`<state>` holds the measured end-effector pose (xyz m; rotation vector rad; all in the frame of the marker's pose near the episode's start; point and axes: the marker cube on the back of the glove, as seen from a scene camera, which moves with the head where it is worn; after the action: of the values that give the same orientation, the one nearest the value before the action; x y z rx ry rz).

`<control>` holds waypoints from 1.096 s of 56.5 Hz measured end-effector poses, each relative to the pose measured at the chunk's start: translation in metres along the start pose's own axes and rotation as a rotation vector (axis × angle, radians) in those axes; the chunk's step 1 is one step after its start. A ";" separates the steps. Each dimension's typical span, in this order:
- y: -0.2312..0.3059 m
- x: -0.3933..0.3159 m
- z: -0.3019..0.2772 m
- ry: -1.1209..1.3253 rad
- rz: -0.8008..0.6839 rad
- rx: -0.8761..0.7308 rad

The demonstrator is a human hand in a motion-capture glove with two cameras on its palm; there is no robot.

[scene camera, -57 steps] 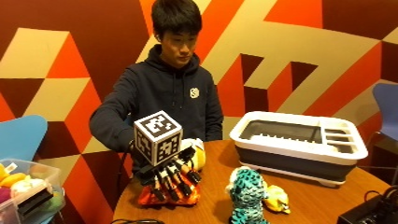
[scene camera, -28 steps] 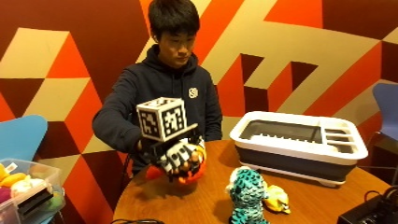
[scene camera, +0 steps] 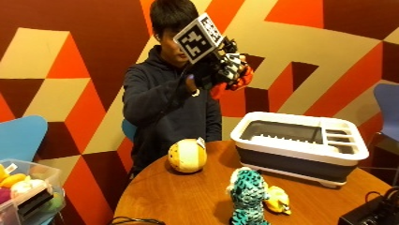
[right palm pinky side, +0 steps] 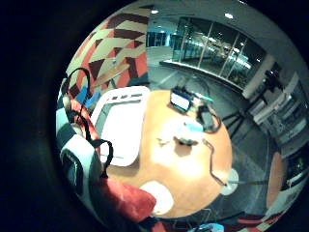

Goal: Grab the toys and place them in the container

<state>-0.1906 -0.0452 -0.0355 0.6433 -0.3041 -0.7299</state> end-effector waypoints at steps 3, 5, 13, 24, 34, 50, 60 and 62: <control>-0.015 -0.015 0.017 -0.040 0.097 0.030; -0.023 -0.017 0.029 -0.042 0.111 0.046; -0.051 -0.003 0.072 -0.163 0.179 -0.013; -0.040 -0.038 0.140 -0.063 0.092 -0.282; -0.022 -0.017 0.097 -0.123 0.142 -0.293; 0.095 0.032 0.030 0.111 0.272 -0.452; 0.199 0.061 0.065 0.118 0.397 -0.685; 0.216 0.060 0.078 0.107 0.406 -0.731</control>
<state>-0.0721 0.0016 0.1647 -0.0787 -0.0482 -0.3671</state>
